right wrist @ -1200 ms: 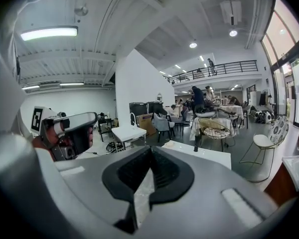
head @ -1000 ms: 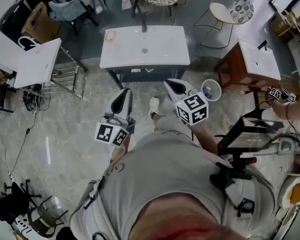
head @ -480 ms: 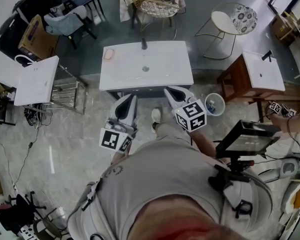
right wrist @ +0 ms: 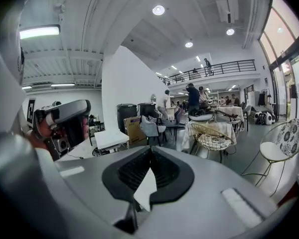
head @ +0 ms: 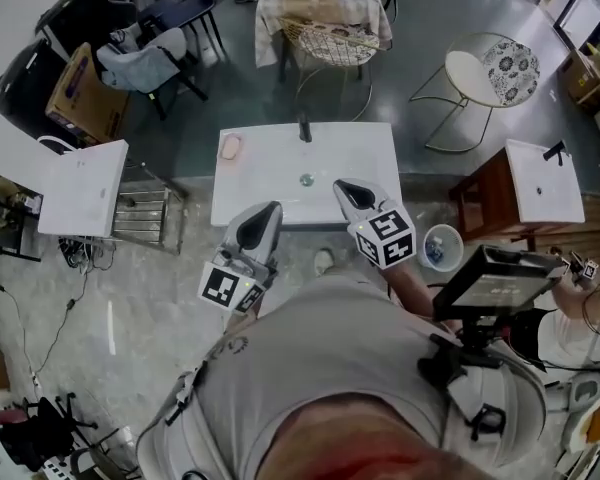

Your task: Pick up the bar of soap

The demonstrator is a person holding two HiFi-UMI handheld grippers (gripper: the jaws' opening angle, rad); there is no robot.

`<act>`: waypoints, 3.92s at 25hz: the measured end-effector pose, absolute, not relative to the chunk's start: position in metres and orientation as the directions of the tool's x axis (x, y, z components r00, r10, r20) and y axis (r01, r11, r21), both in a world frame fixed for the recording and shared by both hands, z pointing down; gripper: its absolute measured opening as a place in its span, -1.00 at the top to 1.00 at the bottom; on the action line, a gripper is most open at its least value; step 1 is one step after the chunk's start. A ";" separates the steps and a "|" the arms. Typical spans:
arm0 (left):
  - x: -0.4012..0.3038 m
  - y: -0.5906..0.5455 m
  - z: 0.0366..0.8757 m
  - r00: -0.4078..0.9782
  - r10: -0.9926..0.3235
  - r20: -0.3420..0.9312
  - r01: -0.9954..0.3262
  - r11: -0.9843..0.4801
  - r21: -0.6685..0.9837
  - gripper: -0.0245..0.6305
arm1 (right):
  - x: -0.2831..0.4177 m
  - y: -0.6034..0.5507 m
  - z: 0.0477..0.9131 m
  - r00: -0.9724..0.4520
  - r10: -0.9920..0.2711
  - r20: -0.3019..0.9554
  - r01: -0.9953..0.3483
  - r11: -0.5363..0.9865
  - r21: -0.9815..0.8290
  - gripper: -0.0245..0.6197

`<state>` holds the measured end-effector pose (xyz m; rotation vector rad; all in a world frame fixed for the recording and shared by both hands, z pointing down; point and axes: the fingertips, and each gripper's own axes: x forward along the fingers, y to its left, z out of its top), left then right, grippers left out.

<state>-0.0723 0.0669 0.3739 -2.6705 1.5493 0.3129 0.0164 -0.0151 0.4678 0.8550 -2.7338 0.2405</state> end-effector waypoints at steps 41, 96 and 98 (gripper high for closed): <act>-0.157 -0.187 0.320 0.433 -0.865 -0.253 -0.867 -0.477 0.147 0.93 | -0.004 -0.203 0.428 -0.661 -0.724 0.195 -0.750 0.640 -0.165 0.92; -0.401 -0.272 0.849 0.383 -0.326 0.864 -0.921 -0.061 0.385 0.13 | 0.092 -0.150 0.473 -0.354 -0.846 0.399 -0.934 0.343 -0.100 0.92; -0.400 -0.270 0.860 0.375 -0.298 0.878 -0.924 -0.044 0.379 0.13 | 0.097 -0.148 0.475 -0.341 -0.848 0.406 -0.939 0.330 -0.099 0.92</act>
